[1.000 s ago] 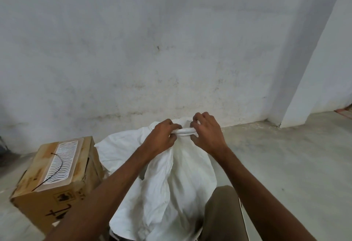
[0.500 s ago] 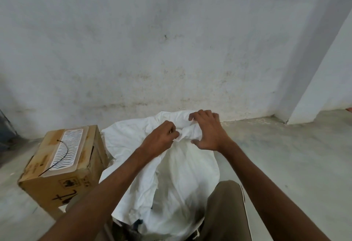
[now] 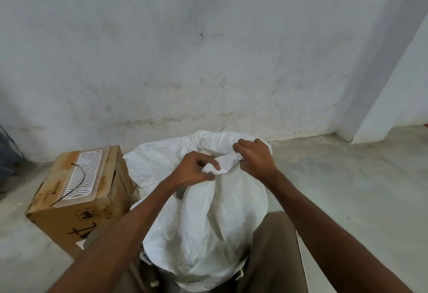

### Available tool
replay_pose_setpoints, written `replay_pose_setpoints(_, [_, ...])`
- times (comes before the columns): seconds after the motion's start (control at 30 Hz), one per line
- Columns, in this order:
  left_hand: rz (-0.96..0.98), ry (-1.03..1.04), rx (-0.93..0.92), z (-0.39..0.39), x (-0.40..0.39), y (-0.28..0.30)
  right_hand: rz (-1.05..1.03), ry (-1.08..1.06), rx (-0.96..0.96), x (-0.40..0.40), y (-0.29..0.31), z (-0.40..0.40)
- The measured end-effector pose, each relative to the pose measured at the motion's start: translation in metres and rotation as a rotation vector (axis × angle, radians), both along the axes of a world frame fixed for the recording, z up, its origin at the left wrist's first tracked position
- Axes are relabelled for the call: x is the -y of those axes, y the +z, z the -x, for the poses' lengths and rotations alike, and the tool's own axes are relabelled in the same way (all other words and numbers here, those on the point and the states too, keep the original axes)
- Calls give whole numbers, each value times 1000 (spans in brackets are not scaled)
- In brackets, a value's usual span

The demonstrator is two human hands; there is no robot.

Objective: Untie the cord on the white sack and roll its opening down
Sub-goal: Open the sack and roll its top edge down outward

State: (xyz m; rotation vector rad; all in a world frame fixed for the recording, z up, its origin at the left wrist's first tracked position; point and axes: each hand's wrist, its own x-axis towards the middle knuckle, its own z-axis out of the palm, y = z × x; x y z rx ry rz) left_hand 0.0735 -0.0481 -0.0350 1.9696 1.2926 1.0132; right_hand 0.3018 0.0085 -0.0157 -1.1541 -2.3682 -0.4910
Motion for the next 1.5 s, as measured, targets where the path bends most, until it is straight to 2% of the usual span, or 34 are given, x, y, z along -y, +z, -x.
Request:
replay_pose_setpoints(0.13, [180, 6, 194, -1, 0, 11, -70, -53, -57, 4, -10, -6])
replay_pose_setpoints(0.23, [144, 55, 197, -9, 0, 12, -41, -77, -98, 3, -10, -7])
replay_pose_setpoints(0.3, [34, 97, 108, -12, -1, 14, 55, -26, -94, 1, -7, -9])
replay_pose_setpoints(0.4, [-108, 164, 12, -13, -7, 13, 244, 66, 31, 1, -4, -10])
replay_pose_setpoints(0.47, [-197, 129, -68, -14, -8, 8, 333, 85, 40, 3, 0, -7])
replay_pose_setpoints(0.63, [-490, 8, -404, -19, -5, -15, 302, 89, -108, 5, -1, 5])
replay_pose_setpoints(0.7, [-389, 100, -325, -19, 0, -22, 288, 85, -163, 6, -9, 7])
replay_pose_setpoints(0.77, [-159, 211, -227, -12, 3, -30, 266, 111, -147, 8, -17, 7])
replay_pose_setpoints(0.83, [39, 191, -237, 0, 5, -42, 237, 145, -145, 7, -23, 5])
replay_pose_setpoints(0.87, [65, 178, -236, 5, 7, -48, 220, 149, -134, 8, -25, 5])
replay_pose_setpoints(1.0, [-100, 295, -281, 16, 11, -46, 114, 54, -47, 15, -24, 10])
replay_pose_setpoints(1.1, [-244, 317, -402, 24, 3, -33, 94, -7, -40, 21, -18, 20])
replay_pose_setpoints(1.2, [-363, 296, -509, 31, -6, -18, 140, 43, 26, 30, -17, 34])
replay_pose_setpoints(1.33, [-602, 192, -669, 20, -6, -13, 213, 84, -38, 32, -18, 53])
replay_pose_setpoints(1.4, [-608, 197, -587, 17, -3, -19, 210, 82, -97, 29, -21, 53])
replay_pose_setpoints(1.5, [-423, 117, -331, 20, 5, -33, 226, 86, -129, 28, -33, 45])
